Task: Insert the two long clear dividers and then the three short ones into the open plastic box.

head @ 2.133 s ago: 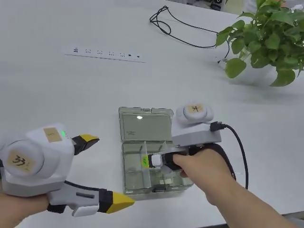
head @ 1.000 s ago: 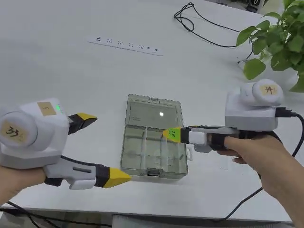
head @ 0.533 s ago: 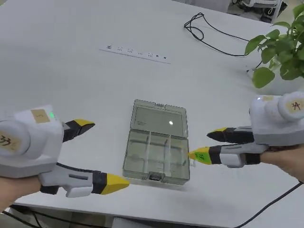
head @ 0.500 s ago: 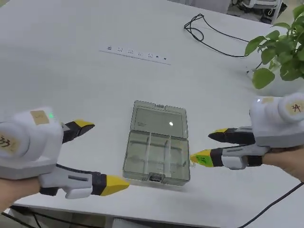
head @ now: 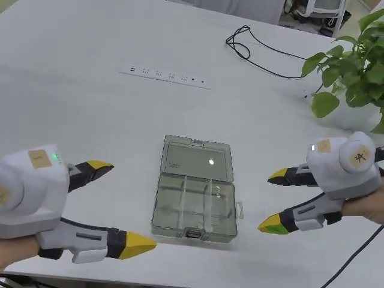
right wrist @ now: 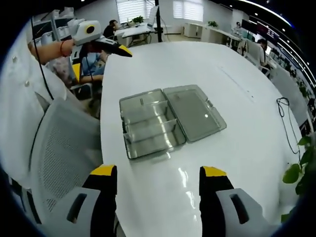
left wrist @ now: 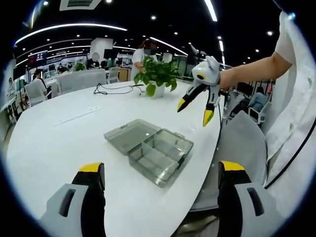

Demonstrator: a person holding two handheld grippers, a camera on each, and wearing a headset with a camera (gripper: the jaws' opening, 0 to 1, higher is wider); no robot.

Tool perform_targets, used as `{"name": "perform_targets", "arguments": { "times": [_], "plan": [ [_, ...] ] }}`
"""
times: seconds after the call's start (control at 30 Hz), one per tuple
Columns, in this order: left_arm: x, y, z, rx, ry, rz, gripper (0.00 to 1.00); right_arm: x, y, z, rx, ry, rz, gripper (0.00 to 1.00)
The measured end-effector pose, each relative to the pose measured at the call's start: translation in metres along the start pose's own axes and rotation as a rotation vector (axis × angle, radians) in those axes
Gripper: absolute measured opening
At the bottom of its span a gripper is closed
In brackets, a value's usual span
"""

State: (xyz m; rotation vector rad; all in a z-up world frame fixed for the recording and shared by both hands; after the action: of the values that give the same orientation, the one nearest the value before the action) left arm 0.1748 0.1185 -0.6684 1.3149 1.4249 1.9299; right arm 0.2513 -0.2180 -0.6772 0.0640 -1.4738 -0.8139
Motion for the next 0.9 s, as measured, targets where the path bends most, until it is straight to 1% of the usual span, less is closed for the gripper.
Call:
{"name": "perform_targets", "arguments": {
  "times": [0.03, 0.1, 0.13, 0.23, 0.27, 0.33, 0.4, 0.43, 0.57, 0.6, 0.67, 0.83, 0.9],
  "plan": [
    [0.000, 0.000, 0.001, 0.000, -0.002, 0.000, 0.97, -0.002, -0.002, -0.003, 0.022, -0.002, 0.028, 0.68],
    [-0.001, -0.001, 0.002, 0.004, -0.004, -0.002, 0.97, -0.006, -0.004, -0.006, 0.057, 0.008, 0.043, 0.68],
    [-0.001, -0.001, 0.003, 0.005, -0.004, -0.002, 0.97, -0.009, -0.005, -0.008, 0.058, 0.007, 0.065, 0.68],
    [-0.003, -0.002, 0.005, 0.009, -0.009, -0.003, 0.97, -0.017, -0.007, -0.013, 0.114, 0.017, 0.110, 0.65],
    [-0.003, -0.003, 0.006, 0.011, -0.011, -0.004, 0.97, -0.021, -0.009, -0.017, 0.137, 0.012, 0.139, 0.64],
    [-0.005, -0.004, 0.008, 0.014, -0.014, -0.001, 0.98, -0.027, -0.010, -0.020, 0.158, 0.012, 0.154, 0.63],
    [-0.006, -0.004, 0.009, 0.016, -0.016, 0.001, 0.98, -0.033, -0.012, -0.025, 0.176, 0.007, 0.181, 0.60],
    [-0.007, -0.005, 0.010, 0.018, -0.019, 0.001, 0.98, -0.037, -0.012, -0.027, 0.198, 0.008, 0.195, 0.59],
    [-0.011, -0.006, 0.013, 0.022, -0.026, 0.002, 0.98, -0.050, -0.018, -0.035, 0.219, 0.014, 0.234, 0.54],
    [-0.012, -0.005, 0.014, 0.024, -0.028, 0.001, 0.98, -0.052, -0.018, -0.036, 0.216, 0.019, 0.236, 0.53],
    [-0.014, -0.005, 0.015, 0.028, -0.029, -0.002, 0.98, -0.057, -0.019, -0.038, 0.219, 0.024, 0.243, 0.52],
    [-0.019, -0.003, 0.019, 0.036, -0.033, -0.008, 0.98, -0.065, -0.021, -0.045, 0.244, 0.016, 0.272, 0.48],
    [-0.021, -0.002, 0.021, 0.041, -0.033, -0.013, 0.98, -0.067, -0.022, -0.046, 0.241, 0.016, 0.279, 0.44]
  ]
}}
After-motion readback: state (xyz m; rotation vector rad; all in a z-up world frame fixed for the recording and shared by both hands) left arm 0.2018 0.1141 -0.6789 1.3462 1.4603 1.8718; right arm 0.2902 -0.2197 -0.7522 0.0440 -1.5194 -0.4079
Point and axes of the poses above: the centre of the closed fingertips' face, and the gripper's own axes: x roughly backward along the fingers, z roughly to its left, y roughly out of its top, the point moved 10 cm from there along x, roughly backward along the fingers, and after that the axes turned 12 degrees about -x, right-handed, at the moved point
